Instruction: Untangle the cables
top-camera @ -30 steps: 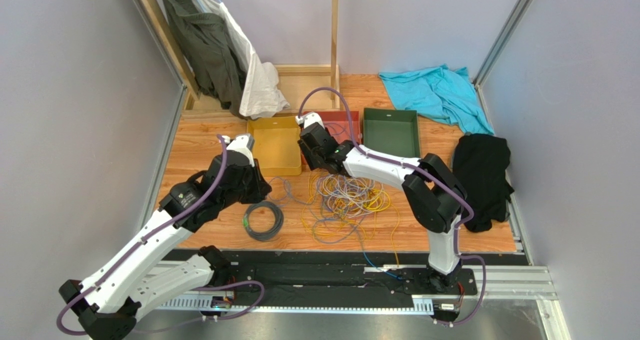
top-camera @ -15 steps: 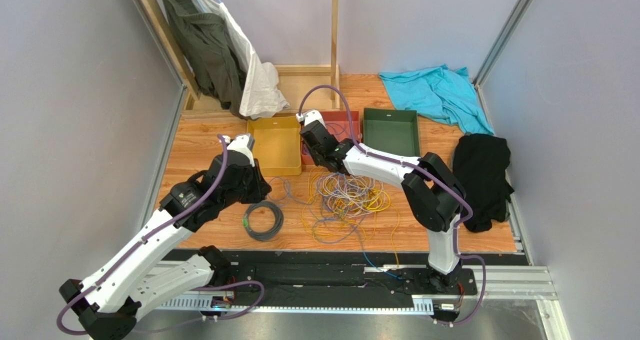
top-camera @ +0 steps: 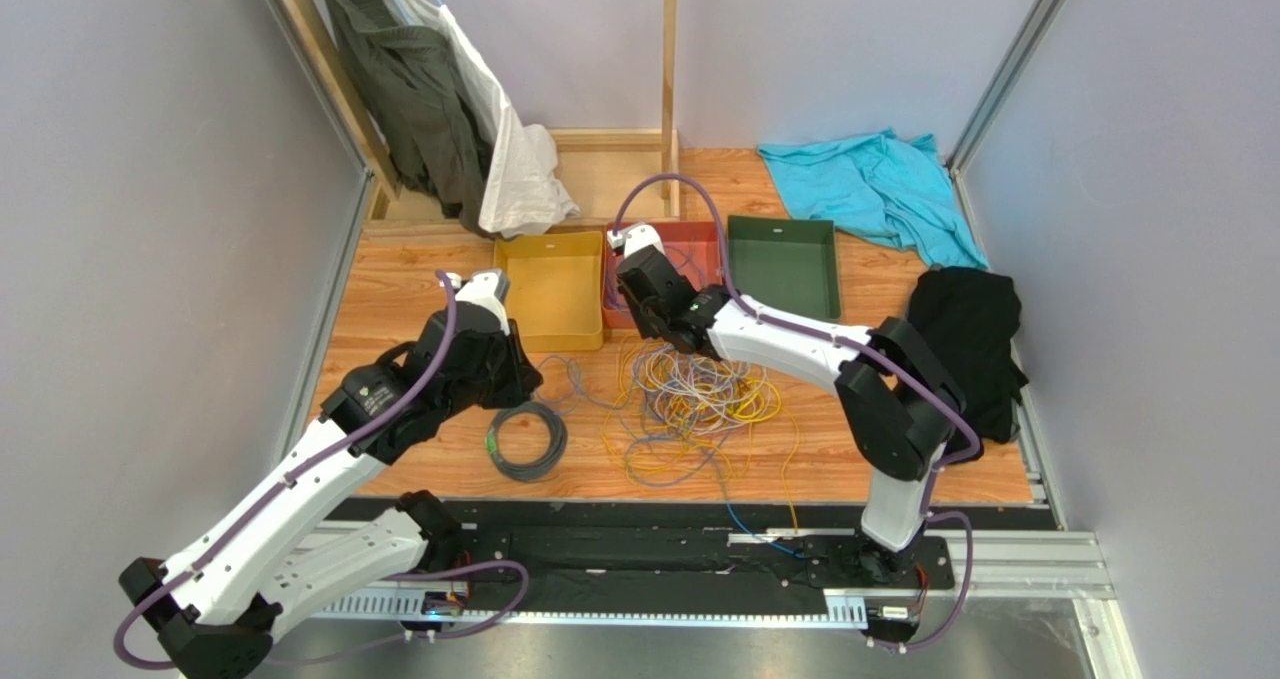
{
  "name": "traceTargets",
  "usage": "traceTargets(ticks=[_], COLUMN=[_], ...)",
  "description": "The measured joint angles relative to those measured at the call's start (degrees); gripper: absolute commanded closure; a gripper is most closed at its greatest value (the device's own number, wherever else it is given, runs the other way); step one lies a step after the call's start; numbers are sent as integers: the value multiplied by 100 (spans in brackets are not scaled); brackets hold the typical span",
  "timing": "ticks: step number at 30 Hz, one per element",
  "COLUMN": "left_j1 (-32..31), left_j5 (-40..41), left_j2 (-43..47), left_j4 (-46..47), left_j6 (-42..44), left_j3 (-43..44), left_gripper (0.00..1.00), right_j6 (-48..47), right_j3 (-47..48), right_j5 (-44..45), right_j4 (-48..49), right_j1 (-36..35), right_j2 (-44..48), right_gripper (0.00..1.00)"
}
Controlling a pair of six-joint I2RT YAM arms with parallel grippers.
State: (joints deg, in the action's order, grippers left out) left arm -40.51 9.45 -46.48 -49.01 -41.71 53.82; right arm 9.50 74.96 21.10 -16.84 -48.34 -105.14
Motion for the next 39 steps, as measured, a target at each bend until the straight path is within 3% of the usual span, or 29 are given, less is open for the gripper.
traceTargets(ticks=[11,28,34,37,39], left_j1=[0,0,0,0,0], left_j5=[-146,-304,-339,-341,-343], left_j2=[-26,-129,-267,-280,-299], left_j4=[-85,-358,-369,-369,-369], left_j6=[0,-4,0,2,2], left_j3=[-68,-68,-68,-68,-68], left_gripper=[100,100,100,100,100], right_j6=[-855,-1547,-1679,-1731,-1759], right_j3=[-557,-603,-369,-295,-282], right_j5=[745,1252,1447,1519,1574], right_j4=[824,1733,1768,1770,1779], right_j1=[-396,-710,-737,-752,-748], right_j2=[96,-557,-938,-1019,-1023], right_gripper=[52,52,61,81,89])
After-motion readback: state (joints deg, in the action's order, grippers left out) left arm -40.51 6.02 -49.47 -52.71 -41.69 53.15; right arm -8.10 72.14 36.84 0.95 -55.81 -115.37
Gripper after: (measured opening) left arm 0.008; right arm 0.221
